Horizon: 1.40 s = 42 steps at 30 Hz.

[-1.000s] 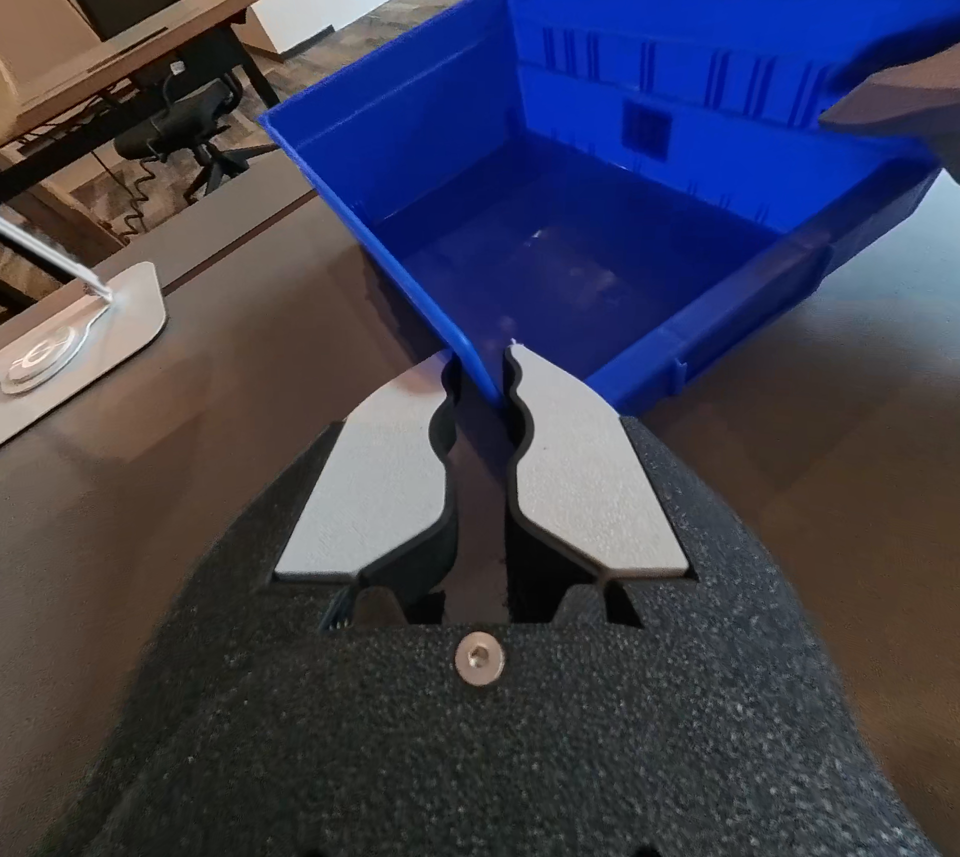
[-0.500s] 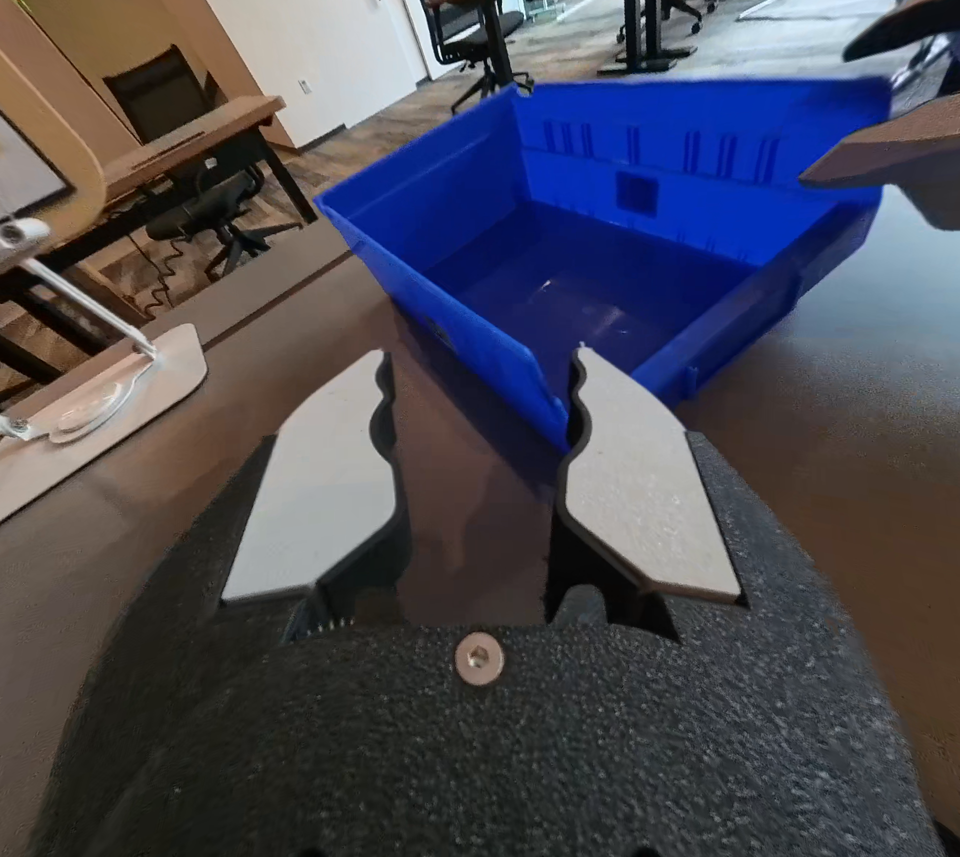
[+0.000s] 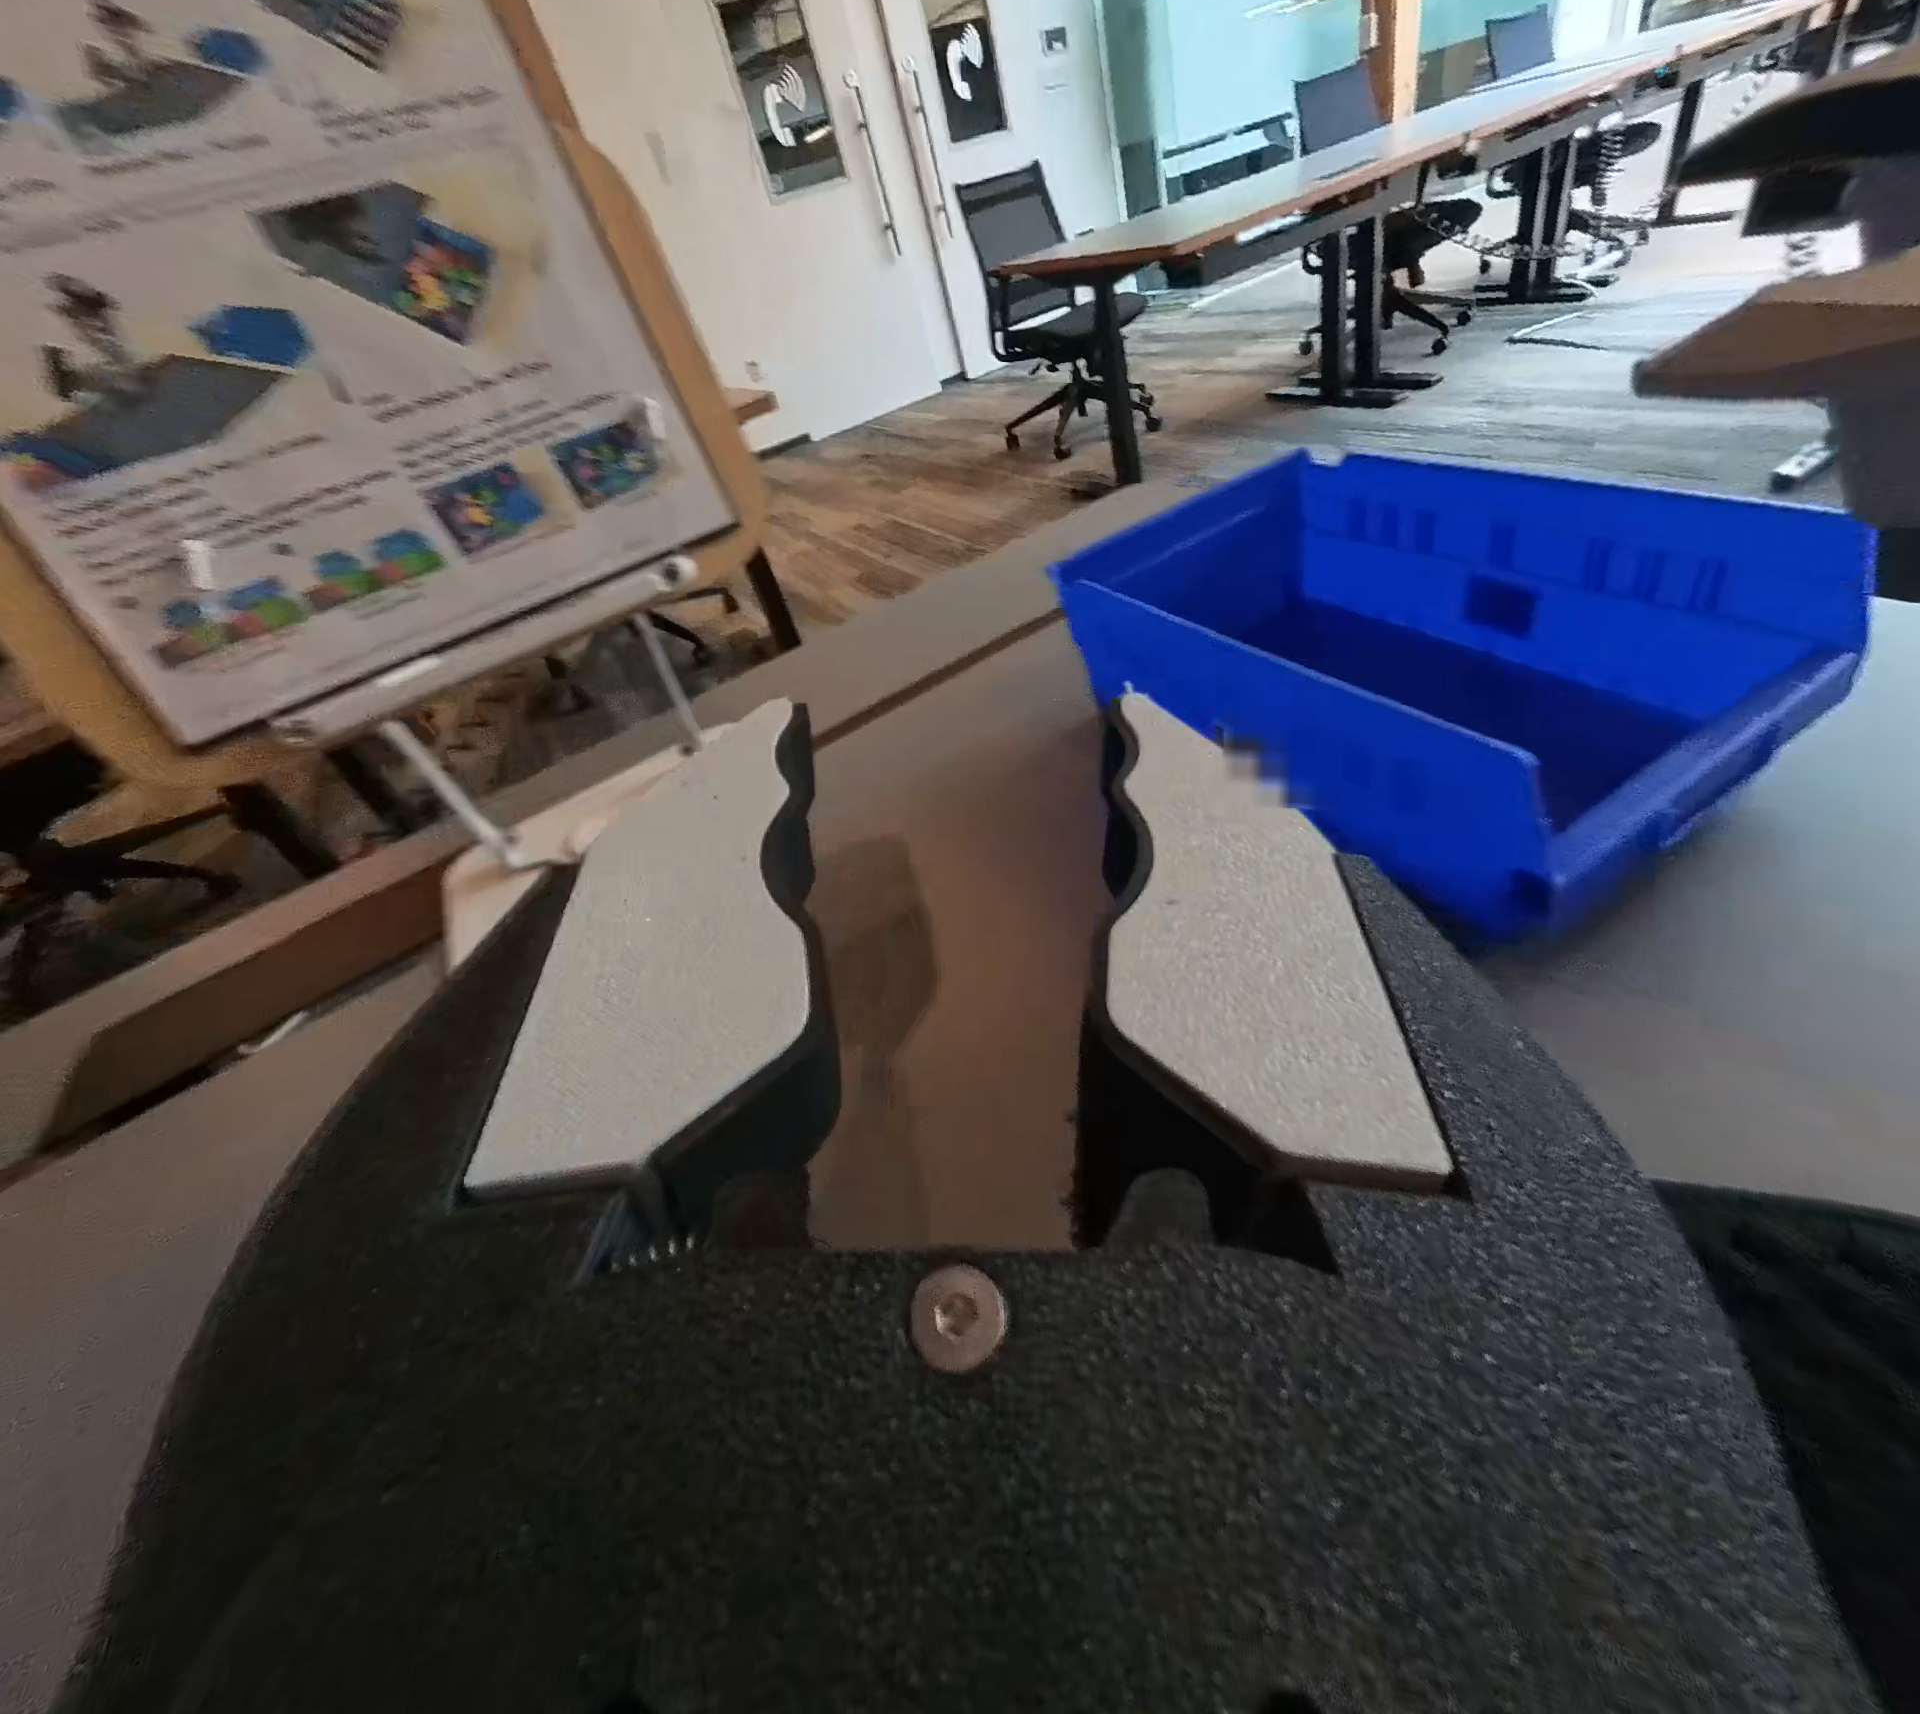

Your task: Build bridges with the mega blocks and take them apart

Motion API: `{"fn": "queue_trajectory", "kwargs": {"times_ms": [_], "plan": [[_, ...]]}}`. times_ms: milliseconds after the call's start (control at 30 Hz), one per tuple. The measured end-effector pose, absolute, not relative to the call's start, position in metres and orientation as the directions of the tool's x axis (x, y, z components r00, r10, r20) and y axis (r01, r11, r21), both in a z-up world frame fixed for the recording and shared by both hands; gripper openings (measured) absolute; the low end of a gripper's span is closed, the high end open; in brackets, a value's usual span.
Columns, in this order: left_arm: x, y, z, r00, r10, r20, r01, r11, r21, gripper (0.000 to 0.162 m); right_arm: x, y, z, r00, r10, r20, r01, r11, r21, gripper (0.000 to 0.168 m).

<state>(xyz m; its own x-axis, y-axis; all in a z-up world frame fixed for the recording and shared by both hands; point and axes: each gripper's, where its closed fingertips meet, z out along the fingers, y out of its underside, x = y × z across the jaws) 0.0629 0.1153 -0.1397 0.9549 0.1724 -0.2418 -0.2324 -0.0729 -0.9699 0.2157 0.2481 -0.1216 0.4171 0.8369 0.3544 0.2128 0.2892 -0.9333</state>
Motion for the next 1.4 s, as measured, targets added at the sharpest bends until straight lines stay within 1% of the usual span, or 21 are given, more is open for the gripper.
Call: {"fn": "queue_trajectory", "kwargs": {"times_ms": [133,267,433,600,733,867,933,1033,1100,1133,1167,1233,1300,1400], "plan": [[0.008,0.080,-0.103,0.935,0.239,-0.263,-0.258,-0.051,-0.965,0.053,0.144,0.200,-0.100,0.290,0.897,0.333,0.162,0.297,-0.941,0.078],[-0.041,0.053,-0.080,0.925,0.282,-0.255,-0.252,-0.048,-0.966,0.056,0.090,0.176,-0.084,0.259,0.917,0.302,0.141,0.274,-0.951,0.081],[-0.107,0.035,-0.064,0.929,0.332,-0.166,-0.161,-0.042,-0.986,0.065,0.039,0.175,-0.070,0.263,0.929,0.260,0.160,0.224,-0.962,0.084],[-0.169,0.027,-0.053,0.927,0.372,-0.034,-0.034,-0.007,-0.999,0.082,0.009,0.198,-0.055,0.313,0.912,0.266,0.195,0.213,-0.957,0.092],[-0.211,0.019,-0.049,0.894,0.444,-0.056,-0.039,-0.048,-0.998,0.091,0.005,0.226,-0.046,0.394,0.880,0.265,0.190,0.204,-0.960,0.093],[-0.234,-0.001,-0.035,0.868,0.494,-0.050,-0.052,-0.009,-0.999,0.088,0.020,0.253,-0.045,0.488,0.828,0.275,0.184,0.210,-0.960,0.093],[-0.242,-0.013,-0.029,0.849,0.526,-0.051,-0.078,0.028,-0.997,0.083,0.033,0.264,-0.037,0.540,0.797,0.271,0.149,0.226,-0.963,0.093],[-0.251,-0.028,-0.016,0.809,0.583,-0.075,-0.168,0.108,-0.980,0.079,0.056,0.274,-0.020,0.597,0.779,0.194,0.007,0.237,-0.972,0.087],[-0.260,-0.042,-0.004,0.732,0.676,-0.086,-0.281,0.184,-0.942,0.068,0.069,0.279,-0.007,0.624,0.768,0.145,-0.105,0.267,-0.958,0.086],[-0.262,-0.048,0.000,0.700,0.707,-0.097,-0.331,0.201,-0.922,0.066,0.077,0.284,-0.002,0.652,0.749,0.121,-0.145,0.280,-0.949,0.085],[-0.264,-0.050,0.000,0.683,0.721,-0.113,-0.359,0.197,-0.912,0.065,0.086,0.289,0.002,0.683,0.722,0.105,-0.173,0.299,-0.938,0.082],[-0.268,-0.049,-0.003,0.683,0.718,-0.133,-0.369,0.182,-0.911,0.070,0.101,0.299,0.005,0.741,0.664,0.098,-0.188,0.345,-0.920,0.080],[-0.270,-0.052,-0.003,0.705,0.702,-0.103,-0.352,0.221,-0.910,0.071,0.109,0.310,0.001,0.776,0.621,0.115,-0.152,0.361,-0.920,0.085],[-0.275,-0.057,-0.002,0.721,0.689,-0.074,-0.351,0.271,-0.896,0.077,0.111,0.323,-0.007,0.789,0.602,0.124,-0.122,0.351,-0.928,0.099]]}}
